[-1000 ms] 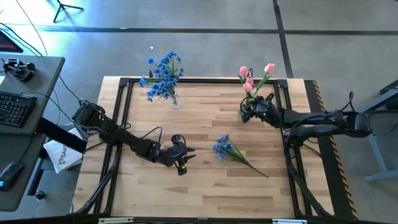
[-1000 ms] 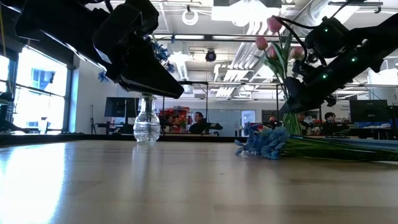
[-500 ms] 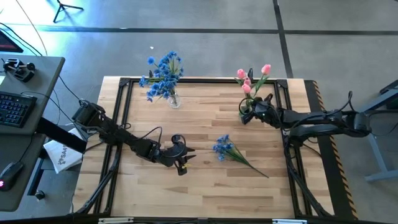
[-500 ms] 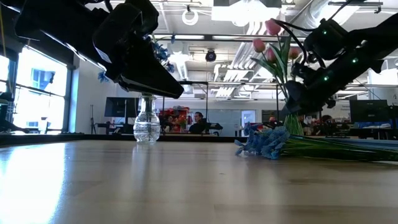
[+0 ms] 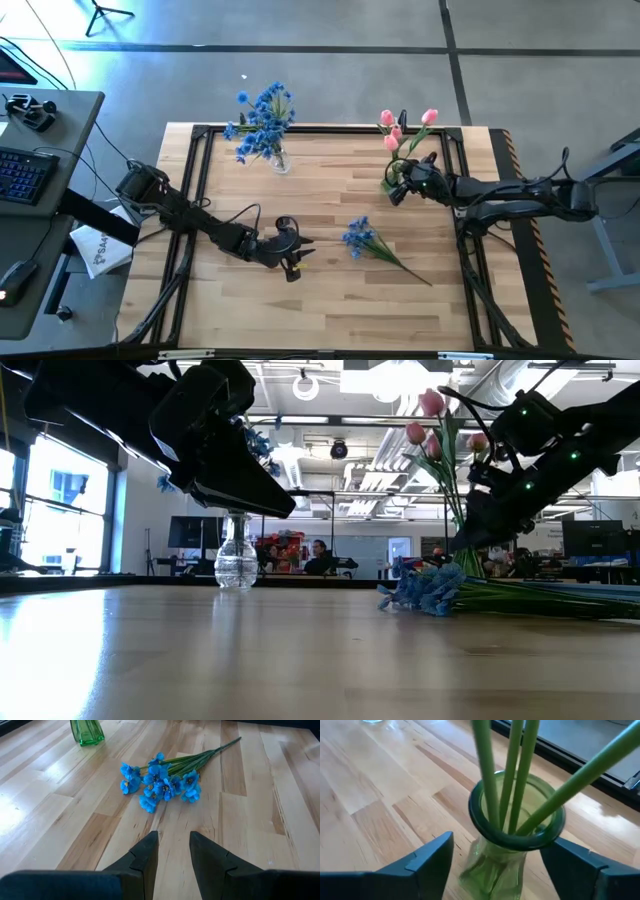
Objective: Sort flowers into vase by color
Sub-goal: Move the green vase to the middle right of the table, then put the blue flowers into the transparent vase
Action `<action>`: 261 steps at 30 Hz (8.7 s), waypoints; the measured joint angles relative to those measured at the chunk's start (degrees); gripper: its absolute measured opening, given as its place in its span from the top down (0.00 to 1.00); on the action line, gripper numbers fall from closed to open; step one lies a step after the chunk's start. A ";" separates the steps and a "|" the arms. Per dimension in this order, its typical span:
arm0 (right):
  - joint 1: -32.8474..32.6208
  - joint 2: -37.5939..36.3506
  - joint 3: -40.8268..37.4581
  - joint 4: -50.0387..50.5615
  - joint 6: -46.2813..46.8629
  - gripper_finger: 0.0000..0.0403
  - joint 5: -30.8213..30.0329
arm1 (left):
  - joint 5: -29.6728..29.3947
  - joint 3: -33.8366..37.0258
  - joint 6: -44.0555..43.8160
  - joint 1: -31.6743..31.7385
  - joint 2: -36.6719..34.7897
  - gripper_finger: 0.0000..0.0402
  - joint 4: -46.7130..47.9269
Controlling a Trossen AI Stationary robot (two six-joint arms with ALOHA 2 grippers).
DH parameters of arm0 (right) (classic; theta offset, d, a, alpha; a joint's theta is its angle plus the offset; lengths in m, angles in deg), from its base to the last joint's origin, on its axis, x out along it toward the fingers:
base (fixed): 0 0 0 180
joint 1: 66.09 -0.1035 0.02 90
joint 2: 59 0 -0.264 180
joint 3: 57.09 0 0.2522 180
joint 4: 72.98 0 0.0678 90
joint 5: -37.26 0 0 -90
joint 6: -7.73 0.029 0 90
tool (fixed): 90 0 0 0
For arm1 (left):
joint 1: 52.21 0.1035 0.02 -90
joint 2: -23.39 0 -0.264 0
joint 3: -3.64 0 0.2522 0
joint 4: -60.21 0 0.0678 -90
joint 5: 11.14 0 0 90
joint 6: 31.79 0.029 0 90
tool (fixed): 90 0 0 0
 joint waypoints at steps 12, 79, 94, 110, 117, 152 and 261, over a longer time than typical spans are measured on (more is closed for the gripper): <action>-0.17 -11.62 0.00 18.14 9.20 0.23 3.82 | 0.00 0.00 0.00 -0.04 0.00 0.75 0.00; -48.17 35.37 15.18 -67.96 -15.27 0.99 10.30 | -20.11 -1.54 9.88 -21.22 -11.79 0.75 6.33; -47.62 35.29 20.87 -62.14 -18.65 0.99 19.54 | 7.78 -1.64 45.63 -9.46 -0.33 0.65 -36.17; -46.80 35.27 20.87 -61.88 -18.87 0.98 19.56 | 22.44 -10.46 40.96 -1.71 -0.33 0.32 -28.55; -44.26 35.27 20.90 -60.02 -16.69 0.98 19.43 | 28.57 -10.82 38.93 -0.47 -0.33 0.32 -27.89; -40.39 35.13 20.94 -54.33 -11.18 0.79 13.48 | 26.95 -10.82 36.00 1.41 -0.33 0.74 -26.22; -45.05 31.31 20.94 -31.83 -0.61 0.54 -0.06 | 3.54 -23.79 10.45 38.25 -25.68 0.58 41.64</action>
